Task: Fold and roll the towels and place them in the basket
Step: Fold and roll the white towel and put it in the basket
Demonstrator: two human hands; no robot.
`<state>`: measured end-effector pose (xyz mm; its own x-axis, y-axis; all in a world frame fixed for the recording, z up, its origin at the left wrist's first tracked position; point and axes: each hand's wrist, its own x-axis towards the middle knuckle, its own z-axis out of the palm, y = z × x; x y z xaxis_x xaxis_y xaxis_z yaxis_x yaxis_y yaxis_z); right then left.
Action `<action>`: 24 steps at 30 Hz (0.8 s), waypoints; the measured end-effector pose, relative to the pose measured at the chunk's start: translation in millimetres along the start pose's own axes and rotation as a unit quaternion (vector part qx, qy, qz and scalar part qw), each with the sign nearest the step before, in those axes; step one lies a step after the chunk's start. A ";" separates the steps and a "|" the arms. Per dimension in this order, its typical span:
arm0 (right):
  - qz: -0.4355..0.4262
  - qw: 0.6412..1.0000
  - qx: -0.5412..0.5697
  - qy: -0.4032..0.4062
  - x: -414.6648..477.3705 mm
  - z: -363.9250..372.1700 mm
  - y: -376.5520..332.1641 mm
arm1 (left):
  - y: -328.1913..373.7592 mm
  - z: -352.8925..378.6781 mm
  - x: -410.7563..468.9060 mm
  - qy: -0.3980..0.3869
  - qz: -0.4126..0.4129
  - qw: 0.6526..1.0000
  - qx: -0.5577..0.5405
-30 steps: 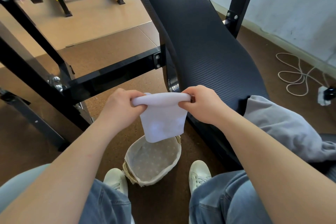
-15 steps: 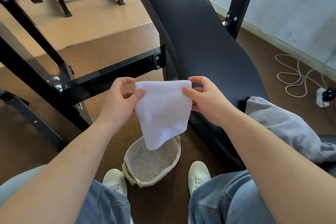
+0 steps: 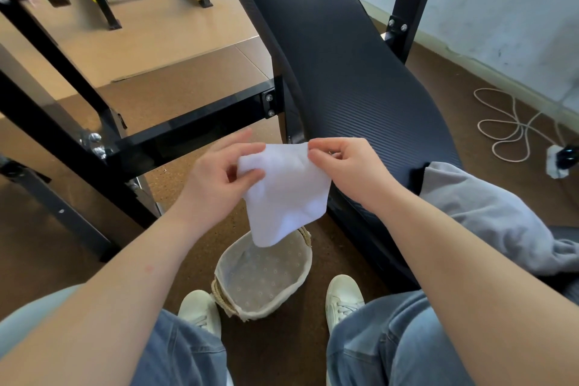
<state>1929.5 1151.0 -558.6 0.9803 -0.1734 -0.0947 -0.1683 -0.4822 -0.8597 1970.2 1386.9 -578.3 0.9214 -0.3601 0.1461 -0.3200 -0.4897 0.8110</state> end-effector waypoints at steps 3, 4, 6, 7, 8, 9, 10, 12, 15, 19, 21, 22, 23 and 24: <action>0.010 0.998 -0.040 -0.056 -0.9 1.5 -0.8 | 0.5 -1.2 -1.4 0.029 0.029 0.999 0.015; 0.007 0.998 -0.043 -0.051 -0.9 1.9 -0.5 | 1.5 -1.4 -1.9 0.021 0.032 0.999 0.024; -0.004 0.999 -0.022 -0.029 -0.5 2.1 0.3 | 2.3 -1.0 -2.9 -0.002 0.025 0.999 0.033; -0.007 1.000 -0.008 -0.018 0.2 1.9 1.0 | 2.1 -0.4 -3.2 -0.011 0.018 0.999 0.031; -0.010 1.000 0.001 -0.011 0.4 1.1 0.7 | 2.1 -0.3 -3.5 -0.014 0.012 0.999 0.028; -0.014 1.000 0.002 -0.007 0.6 0.5 0.5 | 1.8 -0.5 -3.2 -0.009 0.009 1.000 0.026; -0.018 1.000 -0.001 -0.007 0.3 0.1 0.2 | 1.6 -1.0 -2.5 0.001 0.009 1.000 0.028; -0.029 0.999 -0.019 -0.021 -0.9 0.2 0.0 | 1.7 -3.0 -1.0 0.012 0.000 1.000 0.028; -0.033 0.994 -0.086 -0.058 -2.3 1.6 -2.4 | 2.0 -3.6 -0.4 -0.021 -0.017 0.998 0.055; 0.005 0.991 -0.122 -0.054 -2.4 6.1 -7.0 | 1.5 -1.3 -2.6 -0.036 -0.003 0.991 0.126; 0.025 0.994 -0.094 -0.046 -1.4 6.6 -5.7 | 1.1 -2.4 -3.1 -0.020 0.006 0.992 0.126; 0.029 0.995 -0.080 -0.044 -0.9 5.7 -5.1 | 1.1 -3.1 -3.6 -0.011 0.013 0.992 0.124; 0.031 0.997 -0.066 -0.041 -0.2 4.8 -4.3 | 1.0 -3.8 -4.3 -0.003 0.018 0.992 0.123; 0.031 0.998 -0.052 -0.035 0.4 3.6 -3.3 | 0.5 -4.5 -4.7 0.003 0.022 0.992 0.121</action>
<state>1930.8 1155.6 -557.5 0.9720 -0.1470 -0.1835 -0.2347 -0.5592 -0.7951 1966.7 1391.9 -576.0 0.9065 -0.3805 0.1831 -0.4030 -0.6497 0.6446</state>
